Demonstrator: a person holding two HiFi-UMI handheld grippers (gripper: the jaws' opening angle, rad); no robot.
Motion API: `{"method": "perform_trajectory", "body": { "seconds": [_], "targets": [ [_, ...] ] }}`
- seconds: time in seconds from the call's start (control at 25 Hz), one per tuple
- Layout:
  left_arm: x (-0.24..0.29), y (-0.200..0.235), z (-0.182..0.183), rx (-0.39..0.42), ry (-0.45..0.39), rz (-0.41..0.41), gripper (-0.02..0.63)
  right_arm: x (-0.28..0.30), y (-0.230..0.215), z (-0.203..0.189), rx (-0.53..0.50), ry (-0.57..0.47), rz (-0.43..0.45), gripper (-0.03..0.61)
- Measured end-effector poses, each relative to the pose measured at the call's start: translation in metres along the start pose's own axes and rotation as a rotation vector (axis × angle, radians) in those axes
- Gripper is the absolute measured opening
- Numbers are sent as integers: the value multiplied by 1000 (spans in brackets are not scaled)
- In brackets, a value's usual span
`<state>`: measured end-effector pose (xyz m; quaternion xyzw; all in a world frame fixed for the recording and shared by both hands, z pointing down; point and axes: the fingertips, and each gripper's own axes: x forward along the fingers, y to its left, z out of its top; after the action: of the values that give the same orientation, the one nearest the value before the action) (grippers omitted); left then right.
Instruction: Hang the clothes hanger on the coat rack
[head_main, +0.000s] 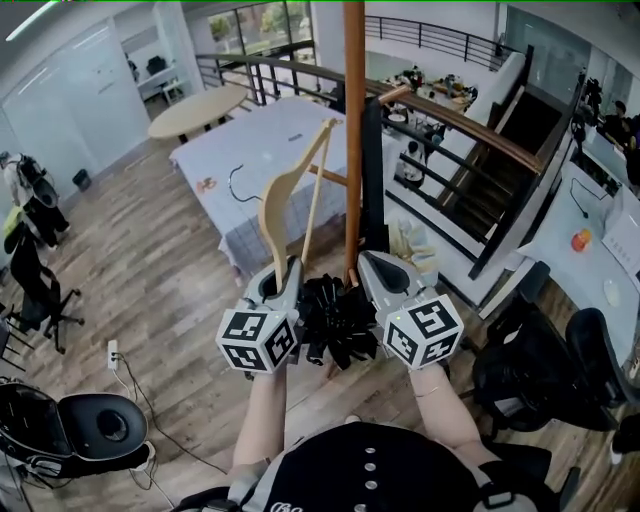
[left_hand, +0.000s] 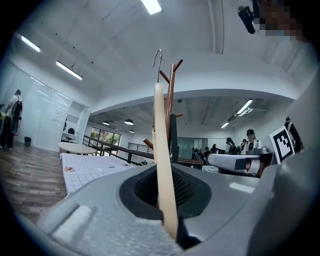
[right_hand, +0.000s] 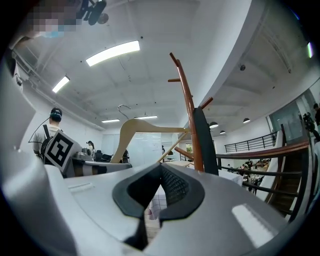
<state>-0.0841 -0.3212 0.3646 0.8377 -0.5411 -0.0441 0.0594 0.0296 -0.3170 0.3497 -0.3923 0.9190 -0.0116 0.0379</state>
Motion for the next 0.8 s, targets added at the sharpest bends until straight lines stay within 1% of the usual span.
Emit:
{"method": "perform_trajectory", "body": {
  "seconds": [0.32, 0.44, 0.6, 0.8],
  "targets": [
    [15, 7, 1, 8, 3, 24, 0, 11, -10, -2, -5, 6, 30, -2],
    [22, 10, 5, 35, 14, 28, 0, 18, -9, 1, -8, -2, 41, -2],
    [28, 16, 21, 64, -8, 18, 0, 27, -10, 6, -10, -18, 34, -2],
    [45, 19, 40, 78, -20, -11, 0, 41, -22, 30, -42, -50, 9, -2]
  ]
}}
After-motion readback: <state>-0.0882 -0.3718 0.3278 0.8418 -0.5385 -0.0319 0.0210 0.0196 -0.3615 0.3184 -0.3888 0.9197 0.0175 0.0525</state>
